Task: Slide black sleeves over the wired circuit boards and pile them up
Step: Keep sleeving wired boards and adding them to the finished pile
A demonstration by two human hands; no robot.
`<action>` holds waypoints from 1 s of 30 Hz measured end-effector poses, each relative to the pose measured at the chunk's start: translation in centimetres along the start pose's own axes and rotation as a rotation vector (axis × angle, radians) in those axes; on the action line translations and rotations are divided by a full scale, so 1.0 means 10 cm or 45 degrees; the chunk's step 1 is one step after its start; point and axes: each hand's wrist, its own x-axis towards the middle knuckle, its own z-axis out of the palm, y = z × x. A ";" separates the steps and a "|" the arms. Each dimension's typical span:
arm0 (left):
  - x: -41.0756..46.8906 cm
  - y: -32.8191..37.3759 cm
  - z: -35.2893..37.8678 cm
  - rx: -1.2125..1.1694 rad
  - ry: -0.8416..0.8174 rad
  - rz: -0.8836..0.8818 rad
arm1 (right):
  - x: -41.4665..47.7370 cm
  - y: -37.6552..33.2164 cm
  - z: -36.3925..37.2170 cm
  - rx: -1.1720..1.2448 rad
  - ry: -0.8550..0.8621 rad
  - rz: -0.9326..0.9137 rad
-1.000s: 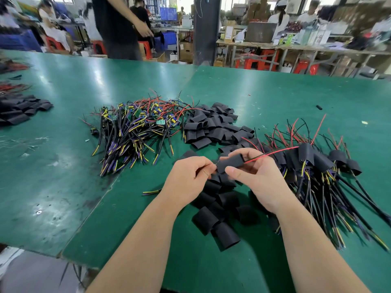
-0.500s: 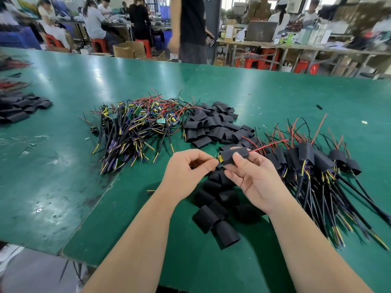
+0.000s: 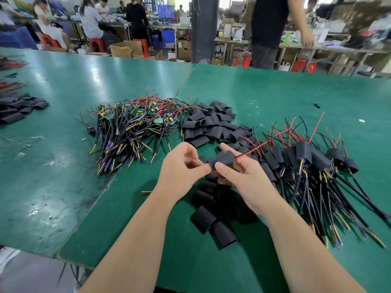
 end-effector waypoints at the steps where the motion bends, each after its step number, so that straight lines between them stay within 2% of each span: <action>1: -0.01 0.01 0.01 -0.013 -0.006 0.009 | 0.00 -0.01 0.03 0.121 0.029 0.001; 4: -0.02 0.03 0.03 -0.151 0.033 0.049 | 0.03 -0.11 0.03 0.584 0.171 0.023; 6: 0.00 0.01 0.01 -0.198 0.157 0.037 | 0.06 -0.21 -0.08 0.806 0.357 0.040; 9: 0.05 -0.06 -0.08 0.013 0.453 -0.011 | 0.08 -0.38 -0.31 0.868 0.542 -0.038; 12: 0.08 -0.12 -0.13 0.336 0.587 -0.066 | 0.05 -0.60 -0.60 0.439 0.674 -0.199; 15: 0.09 -0.20 -0.14 0.757 0.589 -0.154 | 0.02 -0.79 -0.93 -0.535 0.976 -0.294; 17: 0.09 -0.22 -0.15 0.953 0.618 -0.234 | -0.02 -0.83 -1.07 -1.071 1.072 -0.239; 20: 0.08 -0.23 -0.15 1.061 0.627 -0.295 | -0.02 -0.71 -1.04 -1.253 1.051 -0.043; 26: 0.10 -0.24 -0.23 1.025 0.733 -0.313 | -0.01 -0.40 -0.77 -1.365 1.153 -0.098; 30: 0.12 -0.28 -0.28 1.009 0.677 -0.400 | -0.01 -0.37 -0.89 -1.368 1.119 0.119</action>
